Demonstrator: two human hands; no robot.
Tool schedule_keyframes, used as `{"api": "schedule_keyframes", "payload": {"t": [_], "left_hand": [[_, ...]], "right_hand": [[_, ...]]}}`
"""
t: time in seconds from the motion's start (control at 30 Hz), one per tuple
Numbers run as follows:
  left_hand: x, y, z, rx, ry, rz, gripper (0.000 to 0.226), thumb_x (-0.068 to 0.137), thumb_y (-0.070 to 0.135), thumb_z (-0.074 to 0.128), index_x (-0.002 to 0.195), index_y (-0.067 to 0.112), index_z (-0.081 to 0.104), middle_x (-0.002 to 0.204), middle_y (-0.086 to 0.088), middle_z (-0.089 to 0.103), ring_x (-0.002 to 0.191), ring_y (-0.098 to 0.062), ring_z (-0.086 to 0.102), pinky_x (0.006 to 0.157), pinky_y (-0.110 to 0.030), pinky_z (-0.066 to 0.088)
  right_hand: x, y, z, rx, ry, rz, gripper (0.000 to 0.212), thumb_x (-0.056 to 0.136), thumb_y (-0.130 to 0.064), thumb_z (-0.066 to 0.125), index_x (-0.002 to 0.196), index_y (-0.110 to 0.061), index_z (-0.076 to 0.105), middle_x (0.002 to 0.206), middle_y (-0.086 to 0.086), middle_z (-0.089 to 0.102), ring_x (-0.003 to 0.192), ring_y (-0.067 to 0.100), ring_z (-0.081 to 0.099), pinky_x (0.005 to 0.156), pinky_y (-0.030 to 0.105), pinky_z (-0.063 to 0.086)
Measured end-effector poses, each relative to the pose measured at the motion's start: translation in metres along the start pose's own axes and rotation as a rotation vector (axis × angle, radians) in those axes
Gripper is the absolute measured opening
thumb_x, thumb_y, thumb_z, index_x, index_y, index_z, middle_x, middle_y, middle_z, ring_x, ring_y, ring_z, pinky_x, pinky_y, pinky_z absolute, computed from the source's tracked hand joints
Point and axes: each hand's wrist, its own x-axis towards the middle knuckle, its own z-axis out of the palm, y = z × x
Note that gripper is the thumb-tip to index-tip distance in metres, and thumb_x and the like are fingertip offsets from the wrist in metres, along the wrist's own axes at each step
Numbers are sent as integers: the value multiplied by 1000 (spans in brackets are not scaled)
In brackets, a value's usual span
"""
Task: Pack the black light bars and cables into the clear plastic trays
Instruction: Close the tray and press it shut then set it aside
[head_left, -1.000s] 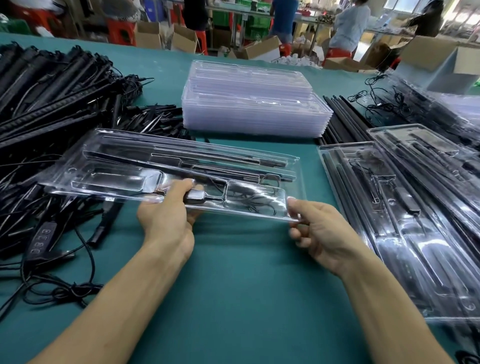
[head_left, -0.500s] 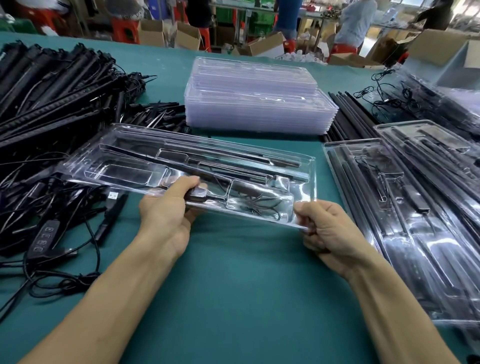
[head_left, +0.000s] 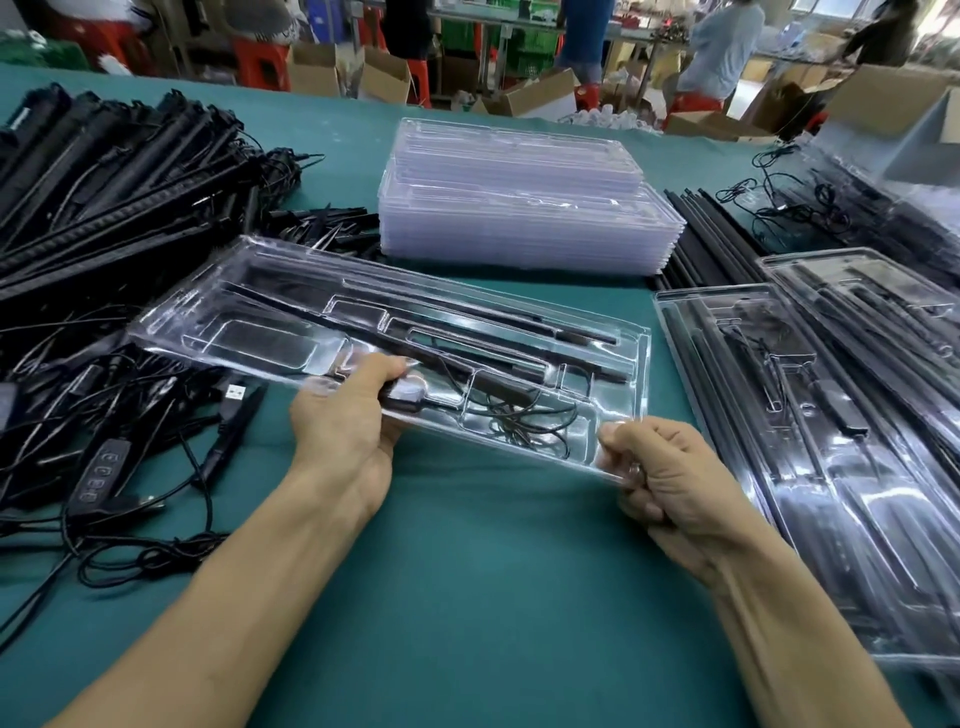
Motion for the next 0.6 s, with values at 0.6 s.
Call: {"api": "schedule_keyframes", "payload": {"t": [0.6], "left_hand": [[-3, -2, -3, -11, -45, -94, 26, 81, 4, 76, 104, 7, 64, 75, -8, 72, 61, -16, 70, 66, -33, 61]], "right_hand": [[1, 2, -1, -43, 0, 21, 36, 92, -20, 58, 57, -21, 59, 58, 0, 52, 40, 14, 45, 33, 17, 28]]}}
